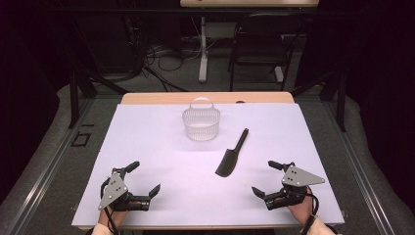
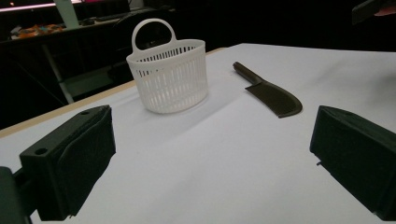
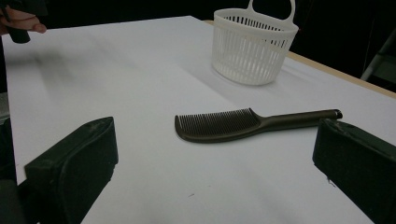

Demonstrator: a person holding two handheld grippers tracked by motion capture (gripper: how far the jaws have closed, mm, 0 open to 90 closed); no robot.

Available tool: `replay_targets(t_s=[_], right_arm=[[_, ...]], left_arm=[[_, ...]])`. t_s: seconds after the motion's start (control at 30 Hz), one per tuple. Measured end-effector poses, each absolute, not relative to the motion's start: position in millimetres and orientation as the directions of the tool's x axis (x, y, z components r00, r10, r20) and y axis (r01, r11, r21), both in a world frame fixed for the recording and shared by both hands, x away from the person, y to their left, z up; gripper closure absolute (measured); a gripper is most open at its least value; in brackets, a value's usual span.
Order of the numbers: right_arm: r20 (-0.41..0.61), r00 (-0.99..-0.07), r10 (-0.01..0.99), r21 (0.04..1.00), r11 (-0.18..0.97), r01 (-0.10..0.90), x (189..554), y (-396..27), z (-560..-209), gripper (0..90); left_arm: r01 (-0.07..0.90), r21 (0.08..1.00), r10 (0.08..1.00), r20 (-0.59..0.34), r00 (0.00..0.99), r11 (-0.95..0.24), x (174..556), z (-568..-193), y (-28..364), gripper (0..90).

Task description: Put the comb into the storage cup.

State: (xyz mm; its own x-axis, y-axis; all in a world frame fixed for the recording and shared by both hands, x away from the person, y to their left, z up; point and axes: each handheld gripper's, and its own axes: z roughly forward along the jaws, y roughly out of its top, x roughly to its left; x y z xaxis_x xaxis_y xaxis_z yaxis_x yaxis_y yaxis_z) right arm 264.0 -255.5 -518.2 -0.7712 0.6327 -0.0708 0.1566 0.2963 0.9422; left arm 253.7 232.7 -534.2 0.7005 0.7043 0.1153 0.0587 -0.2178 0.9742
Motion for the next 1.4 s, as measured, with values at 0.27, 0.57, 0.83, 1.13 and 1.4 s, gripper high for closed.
replay_targets(t_s=[0.27, 0.57, 0.83, 1.13, 1.4], right_arm=[[-0.052, -0.777, 0.627, 0.941, 0.292, 0.172, 265, -256, -518, 0.0], [-0.066, -0.764, 0.642, 0.933, 0.312, 0.181, 270, -254, -519, 0.0], [-0.058, -0.758, 0.65, 0.922, 0.325, 0.208, 286, -248, -521, 0.0], [-0.054, -0.758, 0.65, 0.921, 0.326, 0.213, 299, -244, -518, 0.0], [-0.063, -0.751, 0.658, 0.921, 0.328, 0.21, 309, -242, -516, 0.0]], left_arm=[[0.06, 0.974, 0.706, 0.115, 0.699, -0.217, 254, -534, 233, 0.0], [0.056, 0.973, 0.708, 0.122, 0.695, -0.222, 254, -534, 232, 0.1], [0.056, 0.974, 0.712, 0.121, 0.692, -0.221, 255, -534, 232, 0.1], [0.059, 0.974, 0.712, 0.118, 0.692, -0.219, 256, -534, 233, 0.1], [0.059, 0.972, 0.71, 0.125, 0.693, -0.228, 255, -533, 232, 0.0]])
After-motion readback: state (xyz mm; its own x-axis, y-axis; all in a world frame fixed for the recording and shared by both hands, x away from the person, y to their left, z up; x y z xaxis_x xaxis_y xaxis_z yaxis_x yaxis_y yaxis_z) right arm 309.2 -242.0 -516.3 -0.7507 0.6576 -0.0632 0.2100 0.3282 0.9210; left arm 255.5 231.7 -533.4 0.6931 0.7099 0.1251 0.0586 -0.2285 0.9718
